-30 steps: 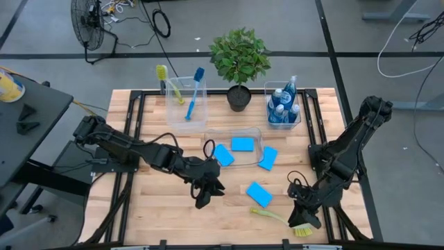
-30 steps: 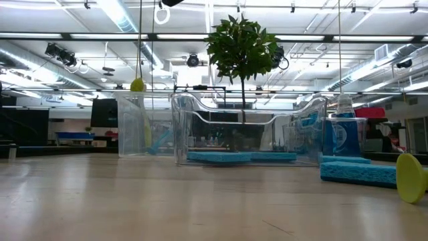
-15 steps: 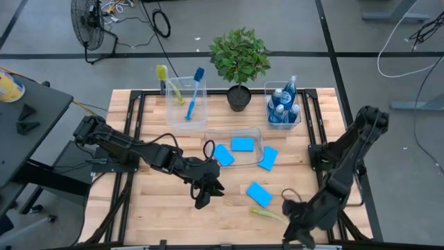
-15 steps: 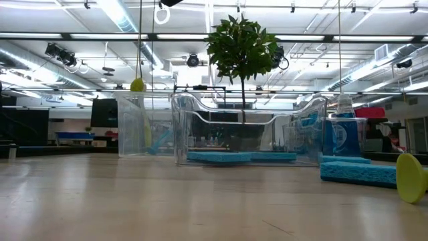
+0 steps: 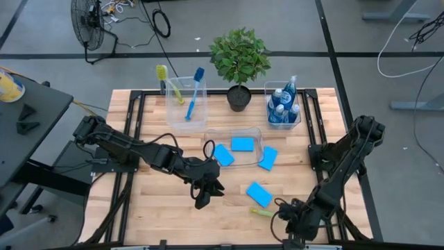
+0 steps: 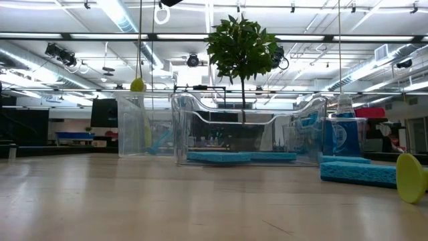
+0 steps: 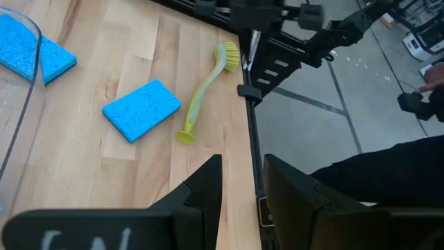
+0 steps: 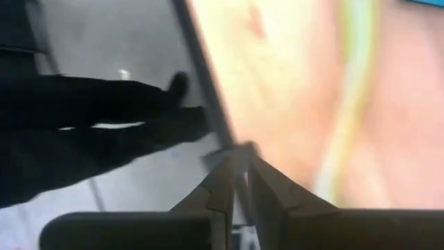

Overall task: Pick & Place Kitchen Sink Supplies
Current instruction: Put the green dishwashing brush into the white bin

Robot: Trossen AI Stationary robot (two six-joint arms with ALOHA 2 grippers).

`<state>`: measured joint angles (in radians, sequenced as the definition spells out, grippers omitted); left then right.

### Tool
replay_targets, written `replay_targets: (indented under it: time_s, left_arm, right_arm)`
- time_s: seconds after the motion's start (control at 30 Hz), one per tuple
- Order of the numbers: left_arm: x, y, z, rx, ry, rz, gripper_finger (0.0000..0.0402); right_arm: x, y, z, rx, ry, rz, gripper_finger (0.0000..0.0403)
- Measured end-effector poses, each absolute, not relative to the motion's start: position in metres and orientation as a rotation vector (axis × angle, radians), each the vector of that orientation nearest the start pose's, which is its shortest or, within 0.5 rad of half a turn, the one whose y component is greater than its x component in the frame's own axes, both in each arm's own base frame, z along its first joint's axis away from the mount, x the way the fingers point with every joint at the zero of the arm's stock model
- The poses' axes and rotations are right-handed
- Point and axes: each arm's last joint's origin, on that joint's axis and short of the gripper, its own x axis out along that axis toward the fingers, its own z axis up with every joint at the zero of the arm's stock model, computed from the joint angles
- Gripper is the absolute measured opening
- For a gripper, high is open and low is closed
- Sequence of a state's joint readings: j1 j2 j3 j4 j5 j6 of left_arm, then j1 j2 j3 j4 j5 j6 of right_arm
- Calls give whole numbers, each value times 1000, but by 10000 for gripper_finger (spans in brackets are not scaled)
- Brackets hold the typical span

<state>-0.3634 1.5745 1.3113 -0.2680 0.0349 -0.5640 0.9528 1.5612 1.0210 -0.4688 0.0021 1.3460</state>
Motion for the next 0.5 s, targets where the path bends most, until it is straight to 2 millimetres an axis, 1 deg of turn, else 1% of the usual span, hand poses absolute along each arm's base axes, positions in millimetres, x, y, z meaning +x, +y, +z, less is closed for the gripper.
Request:
replay_targets:
  time_s: [0.27, 0.5]
  left_arm:
    - [333, -128, 313, -456, 620, -228, 110]
    - [333, -127, 312, -455, 627, -225, 110]
  right_arm:
    - [180, 241, 206, 608, 1323, 15, 45]
    - [190, 237, 207, 496, 1258, 109, 45]
